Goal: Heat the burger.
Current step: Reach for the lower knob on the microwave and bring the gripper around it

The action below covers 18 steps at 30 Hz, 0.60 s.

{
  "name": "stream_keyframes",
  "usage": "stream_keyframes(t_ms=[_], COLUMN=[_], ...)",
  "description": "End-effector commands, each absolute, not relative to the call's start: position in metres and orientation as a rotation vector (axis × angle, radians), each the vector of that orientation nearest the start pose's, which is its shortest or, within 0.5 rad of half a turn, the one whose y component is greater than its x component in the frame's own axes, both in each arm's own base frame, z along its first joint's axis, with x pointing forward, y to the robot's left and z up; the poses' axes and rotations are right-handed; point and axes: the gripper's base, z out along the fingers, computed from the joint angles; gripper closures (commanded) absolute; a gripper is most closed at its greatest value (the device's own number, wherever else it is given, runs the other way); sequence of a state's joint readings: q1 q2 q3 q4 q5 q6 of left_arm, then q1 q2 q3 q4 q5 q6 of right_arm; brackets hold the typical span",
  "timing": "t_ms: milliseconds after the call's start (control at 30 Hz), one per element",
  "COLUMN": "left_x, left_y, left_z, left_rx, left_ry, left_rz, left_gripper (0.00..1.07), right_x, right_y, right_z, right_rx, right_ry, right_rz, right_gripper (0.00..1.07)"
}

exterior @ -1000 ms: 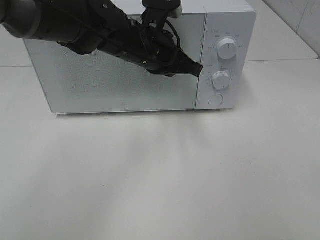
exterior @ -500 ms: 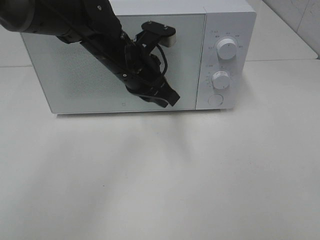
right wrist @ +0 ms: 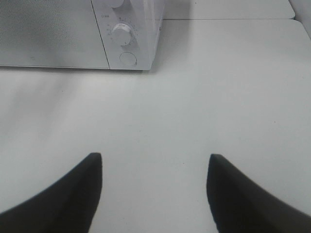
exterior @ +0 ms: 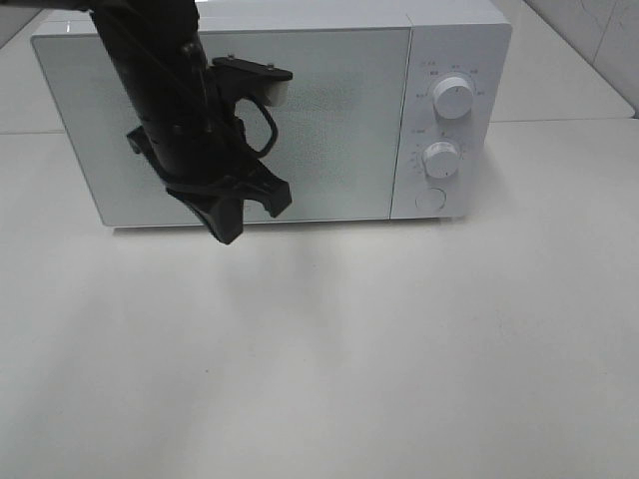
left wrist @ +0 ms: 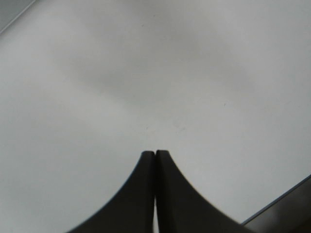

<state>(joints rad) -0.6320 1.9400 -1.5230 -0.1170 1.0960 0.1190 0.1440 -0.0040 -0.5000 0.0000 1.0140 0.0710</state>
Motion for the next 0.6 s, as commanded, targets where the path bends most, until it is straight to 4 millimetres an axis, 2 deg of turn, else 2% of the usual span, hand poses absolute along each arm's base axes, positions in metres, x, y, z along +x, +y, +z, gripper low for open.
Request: stream_keyframes(t_ms=[33,100,167,200,267,300,367,400,433,467,500,533,567,600], left_x=[0.305,0.304,0.302,0.302,0.301,0.301,0.301,0.301,0.299,0.297,0.297,0.292,0.288,0.288], left_y=[-0.224,-0.220,-0.207,-0.207,-0.190,-0.190,-0.170,-0.170,-0.155,-0.147,-0.147,-0.129,-0.121,-0.121], left_z=[0.247,0.253,0.268,0.268,0.286,0.286,0.302,0.302,0.310,0.313,0.313,0.317,0.319,0.319], left_rx=[0.941,0.927,0.895,0.895,0.830,0.830,0.749,0.749,0.691,0.660,0.660,0.584,0.540,0.540], left_ry=[2.903,2.905,2.914,2.914,2.907,2.907,2.883,2.883,2.877,2.876,2.876,2.885,2.890,2.890], left_rz=[-0.126,-0.127,-0.126,-0.126,-0.135,-0.135,-0.147,-0.147,-0.149,-0.148,-0.148,-0.145,-0.144,-0.144], left_gripper=[1.06,1.06,1.06,1.06,1.06,1.06,1.06,1.06,1.06,1.06,1.06,1.06,1.06,1.06], right_x=[-0.007,-0.007,-0.007,-0.007,-0.007,-0.007,-0.007,-0.007,-0.007,-0.007,-0.007,-0.007,-0.007,-0.007], right_y=[-0.001,-0.001,-0.001,-0.001,-0.001,-0.001,-0.001,-0.001,-0.001,-0.001,-0.001,-0.001,-0.001,-0.001], right_z=[0.281,0.281,0.281,0.281,0.281,0.281,0.281,0.281,0.281,0.281,0.281,0.281,0.281,0.281], right_rx=[-0.077,-0.077,-0.077,-0.077,-0.077,-0.077,-0.077,-0.077,-0.077,-0.077,-0.077,-0.077,-0.077,-0.077], right_ry=[1.959,1.959,1.959,1.959,1.959,1.959,1.959,1.959,1.959,1.959,1.959,1.959,1.959,1.959], right_rz=[0.133,0.133,0.133,0.133,0.133,0.133,0.133,0.133,0.133,0.133,0.133,0.133,0.133,0.133], right_gripper=[0.48,0.48,0.48,0.48,0.48,0.48,0.48,0.48,0.48,0.48,0.48,0.48,0.48,0.48])
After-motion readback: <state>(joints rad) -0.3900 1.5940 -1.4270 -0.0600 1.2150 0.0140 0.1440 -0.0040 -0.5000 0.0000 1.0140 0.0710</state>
